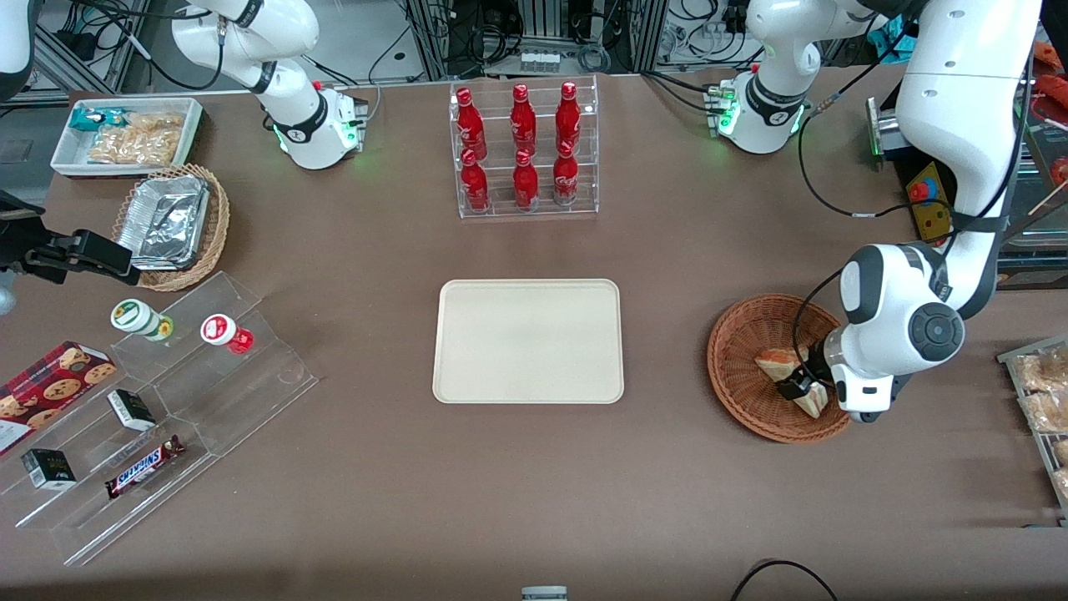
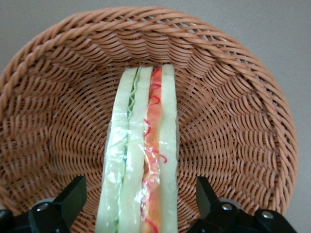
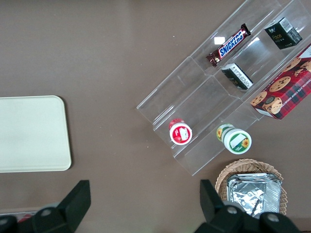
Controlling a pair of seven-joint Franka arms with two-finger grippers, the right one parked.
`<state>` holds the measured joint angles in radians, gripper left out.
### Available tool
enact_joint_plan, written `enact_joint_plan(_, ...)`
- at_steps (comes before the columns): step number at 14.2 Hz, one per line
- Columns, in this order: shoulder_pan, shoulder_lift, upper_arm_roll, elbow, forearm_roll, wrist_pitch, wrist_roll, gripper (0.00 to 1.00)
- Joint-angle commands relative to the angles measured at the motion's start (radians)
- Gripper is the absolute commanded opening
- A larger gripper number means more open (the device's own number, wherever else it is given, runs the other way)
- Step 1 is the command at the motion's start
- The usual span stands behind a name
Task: Place sandwich from basket to tray
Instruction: 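Lower the open left gripper over the wrapped sandwich in the basket, then close the left gripper on the sandwich and lift it, then carry the sandwich with the left gripper over the cream tray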
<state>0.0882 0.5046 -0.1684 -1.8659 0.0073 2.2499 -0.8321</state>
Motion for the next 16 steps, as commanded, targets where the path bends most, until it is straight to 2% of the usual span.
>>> enact_joint_plan(1,-0.01,0.012,0.0,0.004,-0.003,0.016,-0.016,0.6)
enact_joint_plan(2,-0.011,0.012,0.001,0.004,-0.003,0.016,-0.015,0.48)
enact_joint_plan(4,-0.012,0.009,0.001,0.004,-0.003,0.013,-0.018,0.35)
enact_joint_plan(7,-0.043,-0.029,-0.002,0.025,-0.003,-0.032,-0.065,0.33)
enact_joint_plan(13,-0.272,-0.046,0.001,0.226,0.006,-0.281,-0.093,0.33)
enact_joint_plan(16,-0.427,-0.006,-0.002,0.278,0.091,-0.291,-0.09,0.35)
